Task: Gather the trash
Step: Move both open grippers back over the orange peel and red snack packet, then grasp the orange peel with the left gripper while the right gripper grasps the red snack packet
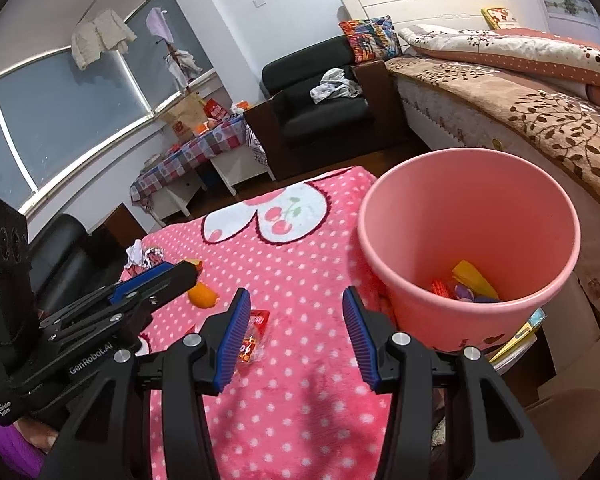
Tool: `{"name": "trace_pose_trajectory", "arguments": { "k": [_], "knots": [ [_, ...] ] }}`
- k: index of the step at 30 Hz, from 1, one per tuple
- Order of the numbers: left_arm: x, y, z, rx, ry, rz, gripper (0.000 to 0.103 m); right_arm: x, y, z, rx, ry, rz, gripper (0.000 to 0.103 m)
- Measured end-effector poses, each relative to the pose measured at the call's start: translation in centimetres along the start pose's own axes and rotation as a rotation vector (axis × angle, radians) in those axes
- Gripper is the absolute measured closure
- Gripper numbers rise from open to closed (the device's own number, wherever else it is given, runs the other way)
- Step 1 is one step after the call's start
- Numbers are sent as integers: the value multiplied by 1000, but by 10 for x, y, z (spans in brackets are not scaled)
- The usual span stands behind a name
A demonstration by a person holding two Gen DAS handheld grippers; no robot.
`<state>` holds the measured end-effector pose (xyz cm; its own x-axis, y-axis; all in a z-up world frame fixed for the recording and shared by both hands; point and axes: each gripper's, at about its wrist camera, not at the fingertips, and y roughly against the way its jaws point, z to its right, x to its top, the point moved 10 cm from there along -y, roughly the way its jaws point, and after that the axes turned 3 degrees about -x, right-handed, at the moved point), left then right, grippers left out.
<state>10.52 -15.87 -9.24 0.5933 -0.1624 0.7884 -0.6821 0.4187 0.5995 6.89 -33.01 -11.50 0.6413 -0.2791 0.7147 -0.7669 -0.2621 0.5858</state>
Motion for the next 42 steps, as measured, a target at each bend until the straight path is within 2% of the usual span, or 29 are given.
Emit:
{"name": "trace_pose_trajectory", "arguments": {
  "k": [8,13,21,27,34,39,42],
  "knots": [
    [-12,16,-46,52,73,10,66,-8,-11,-13,11,25,-31,55],
    [-24,16,-72,95,115,-12,66,-16,-23,-22,23,40,-58,56],
    [-41,-2,-102,124,210,-82,66,-26,-39,-27,39,48,-92,56],
    [-42,-34,-113,121,322,-156,66,-29,-46,-29,38,73,-95,56],
    [-37,-64,-121,205,344,-202,66,-33,-52,-28,63,73,-117,56],
    [-39,-71,-119,245,299,-219,66,-37,-56,-33,81,86,-144,56],
    [-40,-69,-119,249,284,-207,74,-41,-59,-37,83,101,-161,56]
  ]
}}
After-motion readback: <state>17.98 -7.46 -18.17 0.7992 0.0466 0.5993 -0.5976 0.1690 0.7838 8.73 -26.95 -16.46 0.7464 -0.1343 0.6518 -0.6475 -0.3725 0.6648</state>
